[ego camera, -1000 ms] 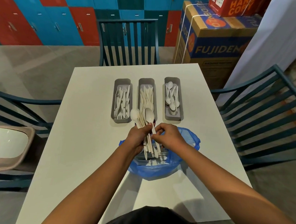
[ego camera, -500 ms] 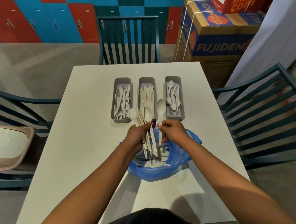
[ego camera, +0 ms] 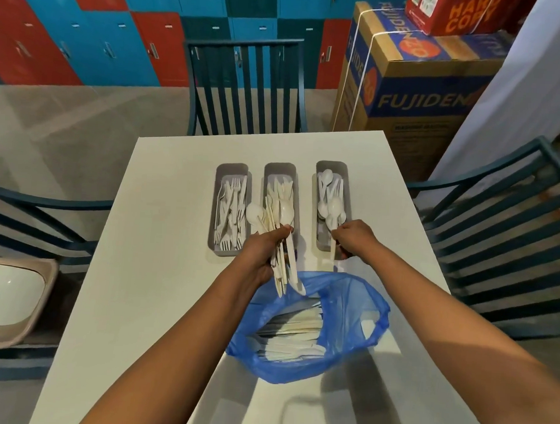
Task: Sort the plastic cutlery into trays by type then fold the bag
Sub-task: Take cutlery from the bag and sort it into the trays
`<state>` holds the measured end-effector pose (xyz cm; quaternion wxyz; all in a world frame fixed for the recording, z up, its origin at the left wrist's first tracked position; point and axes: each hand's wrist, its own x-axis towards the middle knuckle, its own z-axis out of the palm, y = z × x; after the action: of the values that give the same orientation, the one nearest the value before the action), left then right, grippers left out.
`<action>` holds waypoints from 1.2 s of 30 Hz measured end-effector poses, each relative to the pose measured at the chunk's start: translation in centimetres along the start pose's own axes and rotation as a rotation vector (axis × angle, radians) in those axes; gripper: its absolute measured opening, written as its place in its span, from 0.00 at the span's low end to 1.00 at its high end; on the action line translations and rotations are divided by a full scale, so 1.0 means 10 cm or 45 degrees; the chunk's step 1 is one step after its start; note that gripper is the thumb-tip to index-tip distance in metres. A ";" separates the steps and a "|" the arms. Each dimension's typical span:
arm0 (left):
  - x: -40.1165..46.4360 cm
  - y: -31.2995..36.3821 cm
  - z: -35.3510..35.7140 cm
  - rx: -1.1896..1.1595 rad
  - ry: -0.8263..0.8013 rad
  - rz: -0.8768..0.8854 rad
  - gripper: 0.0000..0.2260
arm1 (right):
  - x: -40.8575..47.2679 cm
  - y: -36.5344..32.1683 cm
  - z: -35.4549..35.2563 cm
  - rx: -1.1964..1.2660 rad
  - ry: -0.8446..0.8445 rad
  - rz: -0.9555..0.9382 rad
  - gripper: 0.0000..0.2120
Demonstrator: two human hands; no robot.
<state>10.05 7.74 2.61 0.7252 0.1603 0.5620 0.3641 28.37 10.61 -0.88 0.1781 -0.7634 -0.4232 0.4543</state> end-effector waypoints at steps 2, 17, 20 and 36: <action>0.06 0.06 0.03 0.023 0.006 -0.022 0.07 | 0.16 -0.03 -0.01 -0.083 -0.002 0.040 0.09; 0.37 0.07 -0.02 -0.010 0.060 -0.131 0.08 | 0.85 -0.15 0.10 -0.224 0.053 0.054 0.11; 0.43 0.05 -0.04 0.007 0.067 -0.125 0.08 | 0.83 -0.10 0.14 -0.282 0.101 -0.041 0.13; 0.56 -0.03 -0.02 0.103 0.091 -0.034 0.06 | 0.06 -0.25 0.49 0.258 -0.525 -0.197 0.07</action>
<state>10.53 11.50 -1.53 0.7025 0.1690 0.6039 0.3367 23.17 12.00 -2.07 0.1980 -0.5981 -0.4600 0.6257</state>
